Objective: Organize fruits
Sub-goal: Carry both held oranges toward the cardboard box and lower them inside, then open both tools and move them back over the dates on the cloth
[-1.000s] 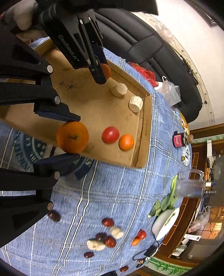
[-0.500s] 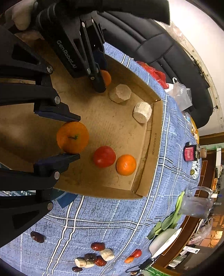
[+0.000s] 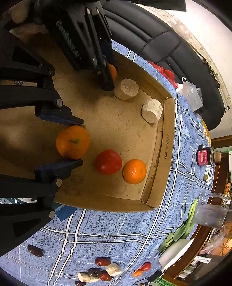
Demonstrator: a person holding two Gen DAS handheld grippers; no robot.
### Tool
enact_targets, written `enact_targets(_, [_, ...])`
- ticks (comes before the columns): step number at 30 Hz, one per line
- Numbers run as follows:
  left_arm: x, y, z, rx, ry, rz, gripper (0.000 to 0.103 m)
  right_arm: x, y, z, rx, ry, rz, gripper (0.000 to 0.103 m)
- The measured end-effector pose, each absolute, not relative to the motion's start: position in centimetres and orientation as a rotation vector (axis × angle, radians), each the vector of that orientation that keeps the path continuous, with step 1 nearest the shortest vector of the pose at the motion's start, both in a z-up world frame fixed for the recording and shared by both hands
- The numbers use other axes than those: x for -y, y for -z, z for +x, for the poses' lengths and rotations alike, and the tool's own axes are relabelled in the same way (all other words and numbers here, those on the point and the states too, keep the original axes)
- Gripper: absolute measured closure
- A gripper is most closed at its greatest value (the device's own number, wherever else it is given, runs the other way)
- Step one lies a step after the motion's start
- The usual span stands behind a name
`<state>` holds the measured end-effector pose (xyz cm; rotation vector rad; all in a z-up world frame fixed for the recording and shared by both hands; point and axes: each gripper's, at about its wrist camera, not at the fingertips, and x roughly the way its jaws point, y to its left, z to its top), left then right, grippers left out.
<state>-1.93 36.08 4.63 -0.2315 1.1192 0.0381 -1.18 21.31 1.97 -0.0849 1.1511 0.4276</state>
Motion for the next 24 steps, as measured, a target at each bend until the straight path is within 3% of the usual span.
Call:
enact_targets(2, [-36.4,-5.8,-2.5,-1.105,-0.044,-0.260,0.061,-20.9,-2.5,-1.3,-1.141,-0.428,-0.067,0.047])
enact_targets(4, [-36.7,-7.5,-3.1,-1.074,-0.045,-0.299,0.050,-20.4,-3.4,-1.6,-1.118,-0.427,-0.060,0.047])
enact_targets(6, [-36.5,-9.2,-3.5,-1.044,-0.046,-0.324,0.046,-19.5,-4.4,-2.1,-1.085,-0.415,-0.041,0.047])
enact_targets(12, [-31.6,-12.1,-2.7,-1.016,0.066,-0.274,0.046,-13.0,-5.8,-4.1,-1.038,-0.312,0.112,0.042])
enact_targets(24, [-15.8,-11.5,-2.0,-1.071,0.365,-0.122,0.046,1.7,-4.4,-7.8,-1.075,-0.018,0.333,0.039])
